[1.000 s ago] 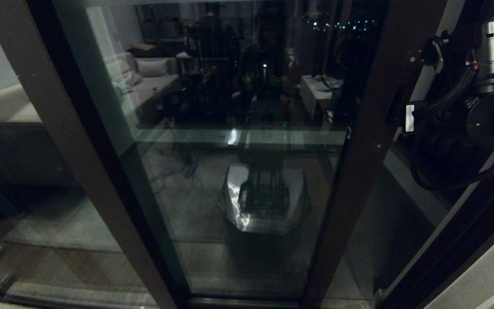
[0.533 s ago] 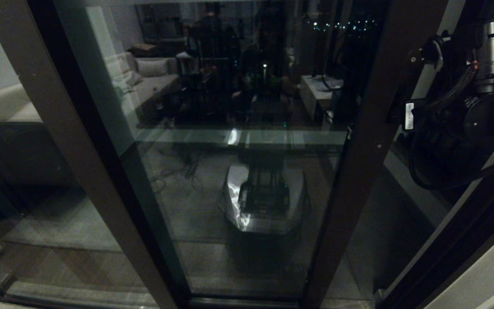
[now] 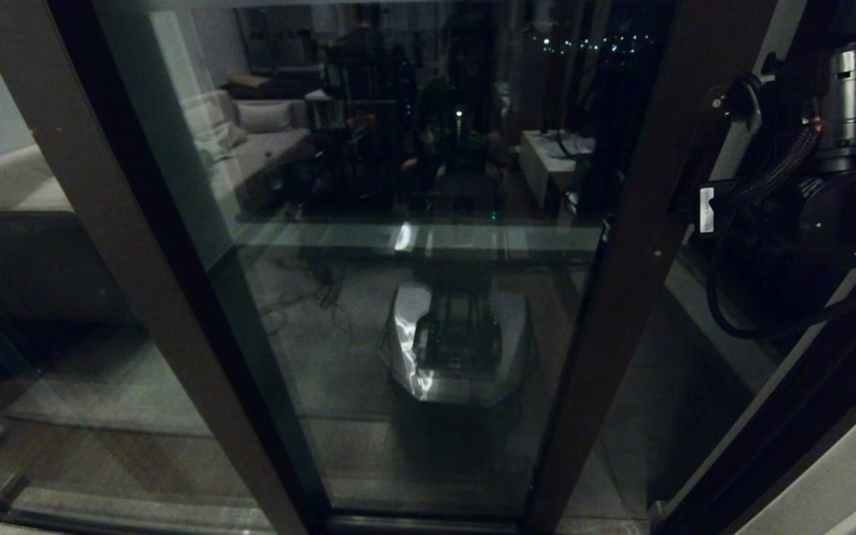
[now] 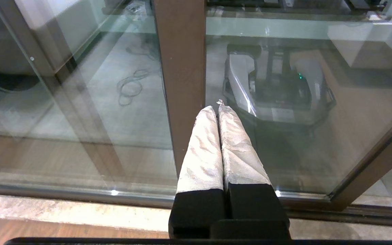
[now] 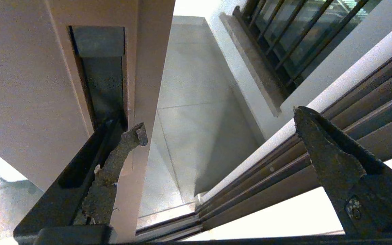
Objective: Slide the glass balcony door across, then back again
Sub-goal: Close the slid door
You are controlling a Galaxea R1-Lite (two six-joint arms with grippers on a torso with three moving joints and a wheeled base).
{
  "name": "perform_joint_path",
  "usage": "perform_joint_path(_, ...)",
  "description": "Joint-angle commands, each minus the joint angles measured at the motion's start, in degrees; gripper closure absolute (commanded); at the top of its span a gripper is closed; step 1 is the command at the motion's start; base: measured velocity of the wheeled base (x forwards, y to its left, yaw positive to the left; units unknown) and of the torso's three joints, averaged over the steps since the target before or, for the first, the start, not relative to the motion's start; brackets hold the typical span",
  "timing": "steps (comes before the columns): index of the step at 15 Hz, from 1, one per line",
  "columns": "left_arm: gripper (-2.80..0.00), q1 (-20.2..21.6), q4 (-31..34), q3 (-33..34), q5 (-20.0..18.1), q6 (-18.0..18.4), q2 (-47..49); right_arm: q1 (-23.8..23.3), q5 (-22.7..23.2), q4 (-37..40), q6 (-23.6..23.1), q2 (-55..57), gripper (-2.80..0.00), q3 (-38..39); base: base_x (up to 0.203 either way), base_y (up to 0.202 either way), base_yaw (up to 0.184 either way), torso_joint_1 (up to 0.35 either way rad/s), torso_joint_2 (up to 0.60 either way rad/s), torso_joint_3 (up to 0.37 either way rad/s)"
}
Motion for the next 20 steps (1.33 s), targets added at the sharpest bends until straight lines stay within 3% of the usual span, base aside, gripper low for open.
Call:
perform_joint_path(1, 0.00, 0.0, 0.0, 0.1, 0.0, 0.0, 0.0, -0.3, -0.3, -1.1, -0.8, -0.3, -2.80, 0.7, 0.000, 0.000, 0.000, 0.000, 0.00, 0.000)
perform_joint_path(20, 0.00, 0.0, 0.0, 0.1, 0.0, 0.0, 0.0, -3.7, 0.4, -2.0, -1.4, -0.2, -2.80, 1.8, 0.000, 0.000, 0.000, 0.000, 0.00, 0.000)
